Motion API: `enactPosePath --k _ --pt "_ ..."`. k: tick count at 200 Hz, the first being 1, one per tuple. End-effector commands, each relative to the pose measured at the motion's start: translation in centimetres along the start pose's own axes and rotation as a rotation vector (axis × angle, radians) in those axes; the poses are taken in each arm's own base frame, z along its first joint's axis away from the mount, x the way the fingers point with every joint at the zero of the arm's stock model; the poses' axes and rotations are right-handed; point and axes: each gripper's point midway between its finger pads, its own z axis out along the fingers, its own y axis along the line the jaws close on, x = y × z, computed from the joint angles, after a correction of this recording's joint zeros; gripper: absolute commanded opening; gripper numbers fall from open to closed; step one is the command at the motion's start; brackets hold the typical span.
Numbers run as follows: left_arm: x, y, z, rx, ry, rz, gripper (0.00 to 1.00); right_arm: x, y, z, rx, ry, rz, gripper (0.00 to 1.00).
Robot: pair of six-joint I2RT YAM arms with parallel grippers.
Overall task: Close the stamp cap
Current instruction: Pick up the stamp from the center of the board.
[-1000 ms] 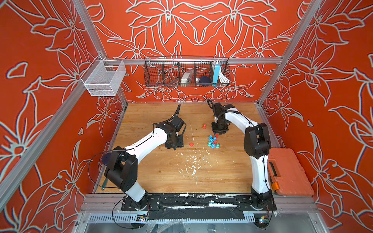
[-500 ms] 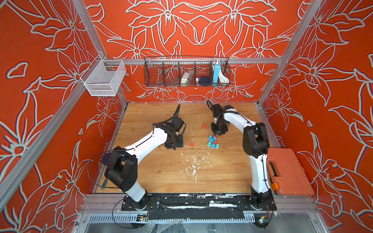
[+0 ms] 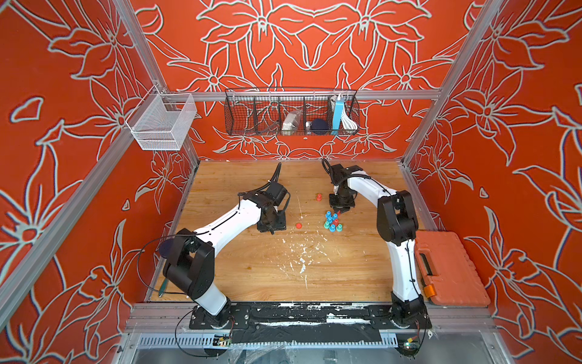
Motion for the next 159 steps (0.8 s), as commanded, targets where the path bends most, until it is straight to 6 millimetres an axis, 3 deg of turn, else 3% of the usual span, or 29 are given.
enactPosePath --k 1,37,78,117,159 --pt "0.0 0.3 -0.2 0.003 -0.004 -0.009 0.57 0.3 -0.7 0.3 0.038 0.01 -0.001 0.22" --pt "0.1 0.3 -0.2 0.003 -0.004 -0.008 0.57 0.1 -1.1 -1.1 0.067 -0.01 -0.012 0.15" --pt "-0.3 0.7 -0.2 0.0 -0.011 -0.014 0.57 -0.9 -0.8 -5.3 0.108 -0.078 -0.064 0.13" --pt "-0.9 1.4 -0.4 0.006 -0.022 -0.04 0.57 -1.9 0.9 -9.4 0.104 -0.135 -0.122 0.13" --pt "-1.3 2.8 -0.7 0.0 -0.031 -0.067 0.57 -1.1 4.1 -11.9 0.075 -0.138 -0.213 0.13"
